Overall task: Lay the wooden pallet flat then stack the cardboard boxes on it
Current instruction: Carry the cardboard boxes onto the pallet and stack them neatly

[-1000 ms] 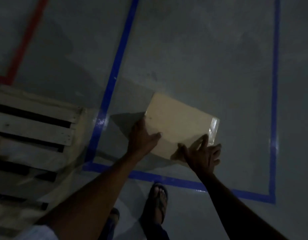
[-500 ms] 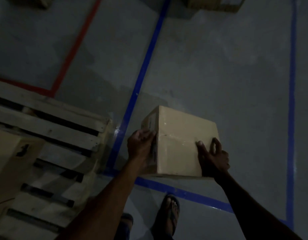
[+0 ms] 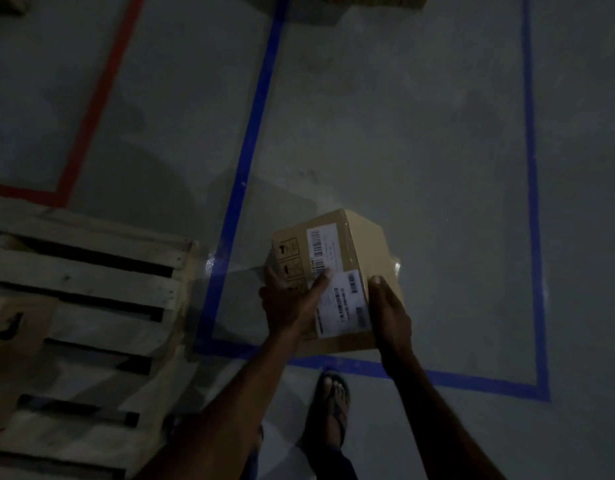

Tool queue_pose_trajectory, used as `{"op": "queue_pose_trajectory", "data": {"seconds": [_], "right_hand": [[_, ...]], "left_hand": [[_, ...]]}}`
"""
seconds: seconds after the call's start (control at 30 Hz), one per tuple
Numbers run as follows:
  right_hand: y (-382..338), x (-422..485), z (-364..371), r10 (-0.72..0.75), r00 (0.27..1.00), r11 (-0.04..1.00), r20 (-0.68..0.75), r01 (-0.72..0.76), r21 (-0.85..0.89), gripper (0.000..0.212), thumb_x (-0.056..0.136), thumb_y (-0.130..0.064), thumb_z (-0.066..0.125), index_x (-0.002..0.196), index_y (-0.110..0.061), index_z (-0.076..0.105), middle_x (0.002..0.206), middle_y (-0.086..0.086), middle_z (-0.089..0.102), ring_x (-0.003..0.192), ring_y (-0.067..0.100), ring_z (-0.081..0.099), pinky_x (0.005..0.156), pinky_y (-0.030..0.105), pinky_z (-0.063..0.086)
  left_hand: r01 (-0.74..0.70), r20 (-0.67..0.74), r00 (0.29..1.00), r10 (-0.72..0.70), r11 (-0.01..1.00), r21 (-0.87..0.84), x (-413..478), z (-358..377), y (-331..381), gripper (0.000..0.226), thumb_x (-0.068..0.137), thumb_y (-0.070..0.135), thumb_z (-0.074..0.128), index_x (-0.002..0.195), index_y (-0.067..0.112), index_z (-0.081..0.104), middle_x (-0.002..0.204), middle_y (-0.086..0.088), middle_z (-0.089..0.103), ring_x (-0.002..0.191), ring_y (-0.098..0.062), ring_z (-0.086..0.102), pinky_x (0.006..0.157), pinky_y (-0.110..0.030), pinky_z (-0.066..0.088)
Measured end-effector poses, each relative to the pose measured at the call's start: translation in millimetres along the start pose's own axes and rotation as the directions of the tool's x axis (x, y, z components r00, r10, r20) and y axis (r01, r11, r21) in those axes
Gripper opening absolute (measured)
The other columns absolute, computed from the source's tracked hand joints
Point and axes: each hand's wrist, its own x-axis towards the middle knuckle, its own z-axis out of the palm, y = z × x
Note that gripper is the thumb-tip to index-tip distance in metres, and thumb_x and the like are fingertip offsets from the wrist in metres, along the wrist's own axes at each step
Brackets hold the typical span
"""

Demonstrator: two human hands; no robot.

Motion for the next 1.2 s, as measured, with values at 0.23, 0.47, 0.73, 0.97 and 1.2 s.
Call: {"op": "queue_pose_trajectory", "data": {"seconds": [0.23,0.47,0.73,0.97,1.2], "right_hand": [[19,-22,-1,0.356,0.924,0.920,-0.140,-0.321,0.223,0.117,0.057,-0.107,0.031,0.145,-0.031,0.049,0.147,0.007,0.052,0.133,0.033,0.048,0.113,0.057,0.036],[6,-27,18,0.469,0.877,0.812,-0.105,-0.382,0.442,0.117,0.051,-0.100,0.052,0.147,-0.036,0.042,0.145,0.010,0.051,0.125,0.036,0.053,0.102,0.058,0.048],[-99,-68,71,0.112,0.966,0.988,-0.233,-0.085,0.125,0.070,0.084,-0.076,0.057,0.133,-0.026,0.059,0.125,0.005,0.067,0.110,0.025,0.061,0.101,0.044,0.049],[-204,-96,175,-0.261,0.957,0.859,0.122,0.288,-0.422,0.072,0.083,-0.087,0.040,0.108,-0.030,0.077,0.103,0.000,0.076,0.096,0.025,0.069,0.083,0.036,0.054],[-259,-138,304,-0.331,0.858,0.554,0.392,0.513,-0.656,0.066,0.091,-0.077,0.042,0.076,-0.021,0.072,0.078,0.004,0.068,0.074,0.024,0.064,0.069,0.032,0.046]], "left_hand": [[-0.459,0.213,0.882,0.420,0.662,0.593,29,-8,62,0.157,0.042,0.083,0.081,0.156,0.043,-0.018,0.169,-0.005,-0.013,0.156,-0.030,-0.011,0.122,-0.063,-0.004],[-0.573,0.445,0.819,0.363,0.472,0.670,47,-30,95,0.151,0.037,0.087,0.080,0.158,0.033,0.008,0.154,-0.013,0.037,0.143,-0.033,0.032,0.118,-0.058,0.026],[-0.384,0.028,0.898,0.440,0.748,0.541,26,-152,77,0.083,0.069,0.087,0.057,0.124,0.026,0.050,0.126,-0.011,0.051,0.119,-0.034,0.050,0.102,-0.051,0.040],[-0.043,-0.330,0.929,0.165,0.937,0.346,6,-319,53,0.109,0.067,0.101,0.018,0.128,0.020,0.058,0.133,-0.013,0.058,0.121,-0.037,0.054,0.103,-0.050,0.045],[0.130,-0.439,0.896,-0.072,0.986,0.105,-9,-450,-5,0.117,0.069,0.100,0.002,0.125,0.019,0.066,0.123,-0.013,0.066,0.105,-0.032,0.063,0.090,-0.034,0.045]]}}
